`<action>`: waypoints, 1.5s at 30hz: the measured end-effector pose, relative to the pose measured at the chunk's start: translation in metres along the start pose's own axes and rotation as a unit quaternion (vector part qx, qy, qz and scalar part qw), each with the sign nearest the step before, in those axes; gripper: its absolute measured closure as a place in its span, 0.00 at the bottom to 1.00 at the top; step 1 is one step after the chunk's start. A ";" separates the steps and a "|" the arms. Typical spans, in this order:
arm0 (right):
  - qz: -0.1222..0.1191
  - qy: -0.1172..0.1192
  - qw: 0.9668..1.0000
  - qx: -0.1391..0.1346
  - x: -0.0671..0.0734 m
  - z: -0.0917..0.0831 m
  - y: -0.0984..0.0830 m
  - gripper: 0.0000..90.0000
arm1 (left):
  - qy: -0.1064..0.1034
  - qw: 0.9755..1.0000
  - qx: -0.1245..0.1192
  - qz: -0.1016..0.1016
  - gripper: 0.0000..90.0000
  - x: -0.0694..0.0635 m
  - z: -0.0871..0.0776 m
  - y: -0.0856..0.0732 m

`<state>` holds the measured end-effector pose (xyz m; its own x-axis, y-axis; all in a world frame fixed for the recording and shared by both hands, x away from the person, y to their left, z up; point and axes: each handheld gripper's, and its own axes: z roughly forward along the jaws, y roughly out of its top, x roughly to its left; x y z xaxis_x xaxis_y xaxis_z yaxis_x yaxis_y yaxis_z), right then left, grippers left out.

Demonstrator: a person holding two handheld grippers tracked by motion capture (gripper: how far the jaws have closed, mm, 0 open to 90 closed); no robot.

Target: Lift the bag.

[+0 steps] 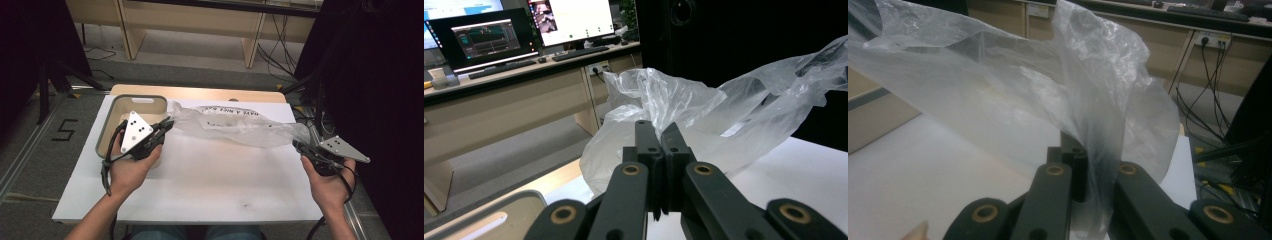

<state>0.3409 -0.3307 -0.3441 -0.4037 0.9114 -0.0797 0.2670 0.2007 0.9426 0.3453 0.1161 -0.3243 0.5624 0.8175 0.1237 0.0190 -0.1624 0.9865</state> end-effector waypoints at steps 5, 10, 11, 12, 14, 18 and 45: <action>0.001 -0.003 1.000 -0.006 -0.001 0.001 0.003 1.00 | 0.000 1.000 -0.006 0.001 0.99 0.000 0.001 0.005; 0.002 -0.003 1.000 -0.011 0.000 0.002 0.006 1.00 | 0.003 1.000 -0.011 0.001 0.99 0.001 0.001 0.009; 0.000 -0.003 1.000 -0.013 0.000 0.002 0.007 1.00 | 0.003 1.000 -0.012 0.001 0.99 0.001 0.000 0.009; 0.001 -0.003 1.000 -0.013 0.000 0.002 0.007 1.00 | 0.004 1.000 -0.011 0.001 0.99 0.002 0.000 0.009; 0.003 -0.004 1.000 -0.015 0.000 0.002 0.008 1.00 | 0.005 1.000 -0.013 0.001 0.99 0.002 0.000 0.010; 0.002 -0.002 1.000 -0.016 0.001 0.002 0.011 1.00 | 0.006 1.000 -0.016 0.001 0.99 0.002 -0.002 0.011; 0.002 -0.004 1.000 -0.022 0.001 0.004 0.012 1.00 | 0.014 0.997 -0.074 0.001 0.99 -0.004 0.001 0.027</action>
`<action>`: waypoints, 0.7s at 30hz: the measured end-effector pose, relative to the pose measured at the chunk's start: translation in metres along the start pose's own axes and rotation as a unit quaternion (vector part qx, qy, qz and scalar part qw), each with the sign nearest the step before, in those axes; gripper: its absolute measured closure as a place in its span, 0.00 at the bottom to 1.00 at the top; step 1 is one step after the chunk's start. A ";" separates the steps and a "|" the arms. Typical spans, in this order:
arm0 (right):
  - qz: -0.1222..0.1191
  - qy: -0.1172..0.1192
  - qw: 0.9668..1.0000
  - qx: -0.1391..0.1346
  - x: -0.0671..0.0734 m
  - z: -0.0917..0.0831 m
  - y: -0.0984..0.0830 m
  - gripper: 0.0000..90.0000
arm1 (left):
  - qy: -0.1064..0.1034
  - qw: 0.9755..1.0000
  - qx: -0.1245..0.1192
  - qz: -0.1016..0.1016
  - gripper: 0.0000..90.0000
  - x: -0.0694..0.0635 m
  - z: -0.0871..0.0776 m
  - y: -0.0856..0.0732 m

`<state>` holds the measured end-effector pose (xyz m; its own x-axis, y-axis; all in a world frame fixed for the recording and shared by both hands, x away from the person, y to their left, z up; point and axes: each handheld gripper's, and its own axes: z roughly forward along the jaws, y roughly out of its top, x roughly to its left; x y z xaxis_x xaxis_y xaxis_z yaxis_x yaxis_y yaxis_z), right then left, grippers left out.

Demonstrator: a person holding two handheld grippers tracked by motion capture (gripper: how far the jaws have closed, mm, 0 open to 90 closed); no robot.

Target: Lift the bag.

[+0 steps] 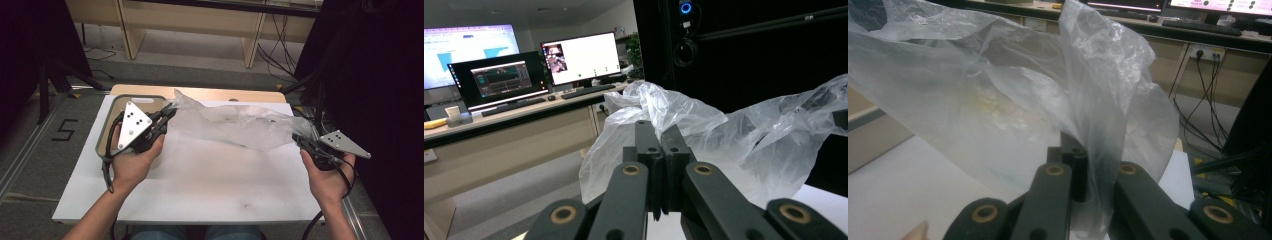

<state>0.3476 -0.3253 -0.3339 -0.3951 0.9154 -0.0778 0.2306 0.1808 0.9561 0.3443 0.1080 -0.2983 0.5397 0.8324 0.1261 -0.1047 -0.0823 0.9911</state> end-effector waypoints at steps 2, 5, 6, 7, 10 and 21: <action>0.000 0.000 1.000 -0.001 0.000 0.000 0.000 1.00 | 0.001 1.000 -0.005 -0.001 0.99 0.000 0.001 0.001; 0.000 -0.001 1.000 0.000 0.000 0.001 0.000 1.00 | 0.004 1.000 -0.010 0.001 0.99 -0.001 0.003 0.002; 0.000 -0.001 1.000 0.000 0.000 0.002 -0.001 1.00 | 0.005 1.000 -0.010 0.004 0.99 -0.001 0.003 0.002; 0.000 -0.001 1.000 0.000 0.000 0.002 -0.001 1.00 | 0.006 1.000 -0.012 0.005 0.99 0.000 0.004 0.003; -0.001 -0.002 1.000 -0.002 0.001 0.004 -0.001 1.00 | 0.009 1.000 -0.013 0.009 0.99 -0.001 0.008 0.002; -0.001 -0.003 1.000 -0.002 0.003 0.014 -0.001 1.00 | 0.015 1.000 0.000 0.014 0.99 -0.001 0.022 -0.008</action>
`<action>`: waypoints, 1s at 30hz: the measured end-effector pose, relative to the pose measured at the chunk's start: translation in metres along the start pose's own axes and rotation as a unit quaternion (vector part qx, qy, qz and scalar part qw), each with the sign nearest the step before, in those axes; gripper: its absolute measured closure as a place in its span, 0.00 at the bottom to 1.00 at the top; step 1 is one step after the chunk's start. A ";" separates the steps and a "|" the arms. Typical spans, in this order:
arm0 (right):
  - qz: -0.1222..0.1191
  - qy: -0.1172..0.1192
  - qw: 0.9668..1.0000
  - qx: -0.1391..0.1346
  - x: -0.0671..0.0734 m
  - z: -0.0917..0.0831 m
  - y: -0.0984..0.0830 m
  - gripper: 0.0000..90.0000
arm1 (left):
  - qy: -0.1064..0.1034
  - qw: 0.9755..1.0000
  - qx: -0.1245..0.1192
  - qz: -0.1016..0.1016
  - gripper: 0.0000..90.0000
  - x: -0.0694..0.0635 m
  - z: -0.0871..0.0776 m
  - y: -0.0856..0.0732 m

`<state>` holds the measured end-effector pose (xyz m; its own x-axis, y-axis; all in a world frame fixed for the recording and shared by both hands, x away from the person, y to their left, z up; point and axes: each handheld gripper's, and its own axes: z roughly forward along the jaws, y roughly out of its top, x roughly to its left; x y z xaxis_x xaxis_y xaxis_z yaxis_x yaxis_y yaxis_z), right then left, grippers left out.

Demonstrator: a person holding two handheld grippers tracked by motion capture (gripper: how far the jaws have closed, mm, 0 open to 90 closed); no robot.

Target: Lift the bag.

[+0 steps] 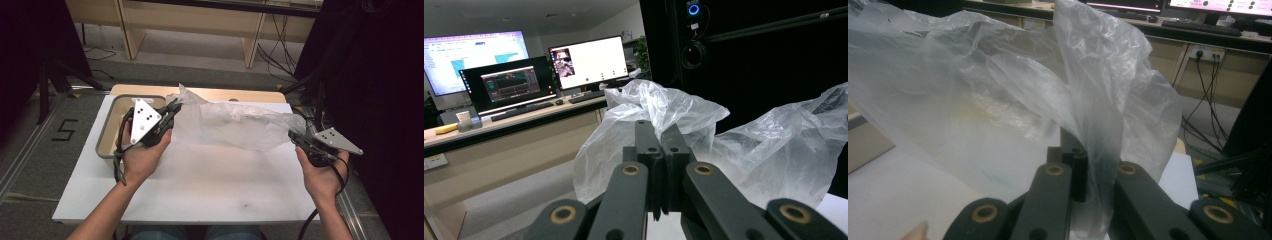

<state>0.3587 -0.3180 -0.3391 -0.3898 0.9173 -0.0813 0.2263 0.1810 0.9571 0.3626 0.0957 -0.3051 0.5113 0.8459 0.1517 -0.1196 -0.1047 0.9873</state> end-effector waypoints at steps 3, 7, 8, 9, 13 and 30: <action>-0.002 0.000 1.000 -0.001 0.000 0.002 0.001 1.00 | 0.003 1.000 0.001 -0.002 0.99 0.001 0.003 -0.001; 0.001 -0.003 1.000 -0.003 0.000 0.004 0.002 1.00 | 0.008 1.000 0.005 -0.003 0.99 0.004 0.007 -0.002; 0.003 -0.004 1.000 -0.004 -0.001 0.005 0.003 1.00 | 0.009 1.000 0.006 -0.005 0.99 0.005 0.008 -0.003; 0.003 -0.006 1.000 -0.005 -0.001 0.006 0.003 1.00 | 0.010 1.000 0.008 -0.005 0.99 0.006 0.009 -0.004; 0.008 -0.012 1.000 -0.008 -0.004 0.013 0.004 1.00 | 0.015 1.000 0.025 -0.003 0.99 0.008 0.016 -0.011; 0.014 -0.018 1.000 0.000 0.001 0.045 0.001 1.00 | 0.019 0.997 0.074 -0.003 0.99 0.004 0.043 -0.040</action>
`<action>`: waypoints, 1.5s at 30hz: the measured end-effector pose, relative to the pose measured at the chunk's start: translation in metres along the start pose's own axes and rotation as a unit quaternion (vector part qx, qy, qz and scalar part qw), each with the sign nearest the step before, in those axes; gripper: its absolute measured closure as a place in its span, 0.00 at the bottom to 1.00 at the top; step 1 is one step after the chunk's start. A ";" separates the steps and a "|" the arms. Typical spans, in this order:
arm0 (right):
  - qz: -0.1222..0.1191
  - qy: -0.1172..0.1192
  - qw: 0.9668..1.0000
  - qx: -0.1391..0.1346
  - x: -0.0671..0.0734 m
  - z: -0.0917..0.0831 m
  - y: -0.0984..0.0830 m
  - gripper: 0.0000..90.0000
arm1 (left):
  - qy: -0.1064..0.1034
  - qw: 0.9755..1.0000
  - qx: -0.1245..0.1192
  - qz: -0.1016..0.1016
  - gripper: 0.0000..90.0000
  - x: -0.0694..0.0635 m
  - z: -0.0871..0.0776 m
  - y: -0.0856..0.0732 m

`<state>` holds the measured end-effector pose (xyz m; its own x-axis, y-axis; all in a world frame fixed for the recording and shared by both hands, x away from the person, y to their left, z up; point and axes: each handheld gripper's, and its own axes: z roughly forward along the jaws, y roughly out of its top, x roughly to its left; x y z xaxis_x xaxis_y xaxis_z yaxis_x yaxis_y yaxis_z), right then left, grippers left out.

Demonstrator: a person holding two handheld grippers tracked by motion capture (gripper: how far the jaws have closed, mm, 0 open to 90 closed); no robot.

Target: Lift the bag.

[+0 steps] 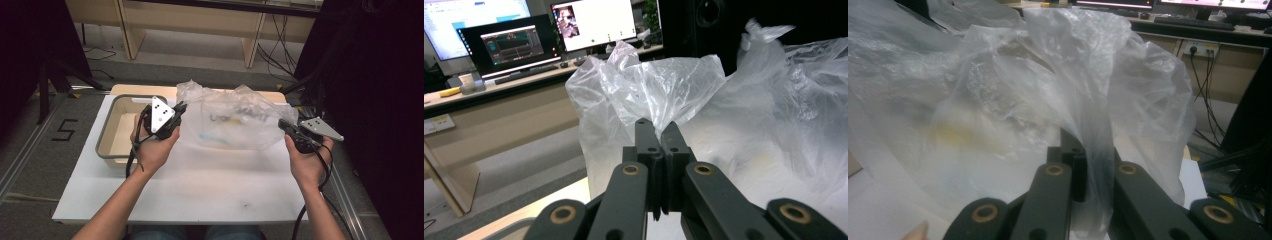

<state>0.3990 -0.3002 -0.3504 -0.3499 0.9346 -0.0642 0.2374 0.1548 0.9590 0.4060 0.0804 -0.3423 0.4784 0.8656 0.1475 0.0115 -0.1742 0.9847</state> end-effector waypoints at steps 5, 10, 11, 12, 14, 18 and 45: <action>0.002 0.002 1.000 0.009 0.001 0.011 -0.006 1.00 | 0.004 1.000 0.023 -0.004 0.99 -0.001 0.011 -0.013; 0.004 -0.003 1.000 0.016 0.000 0.020 -0.012 1.00 | 0.007 0.999 0.044 -0.015 0.99 0.001 0.022 -0.028; 0.005 -0.004 1.000 0.017 0.000 0.021 -0.013 1.00 | 0.008 0.999 0.047 -0.016 0.99 0.001 0.024 -0.030; 0.005 -0.005 1.000 0.017 0.000 0.023 -0.013 1.00 | 0.009 0.999 0.049 -0.019 0.99 0.001 0.025 -0.032; 0.008 -0.008 1.000 0.020 -0.001 0.026 -0.014 1.00 | 0.010 0.998 0.054 -0.021 0.99 0.001 0.028 -0.035; 0.009 -0.011 1.000 0.024 -0.001 0.032 -0.017 1.00 | 0.014 0.998 0.058 -0.025 0.99 0.002 0.034 -0.039; 0.013 -0.013 0.998 0.064 0.003 0.065 -0.035 1.00 | 0.023 0.994 0.101 -0.039 0.98 0.000 0.059 -0.062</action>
<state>0.4480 -0.2818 -0.4022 -0.3181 0.9468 -0.0491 0.3598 0.1685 0.9177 0.4571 0.0635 -0.4085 0.4277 0.9004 0.0797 0.2250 -0.1915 0.9554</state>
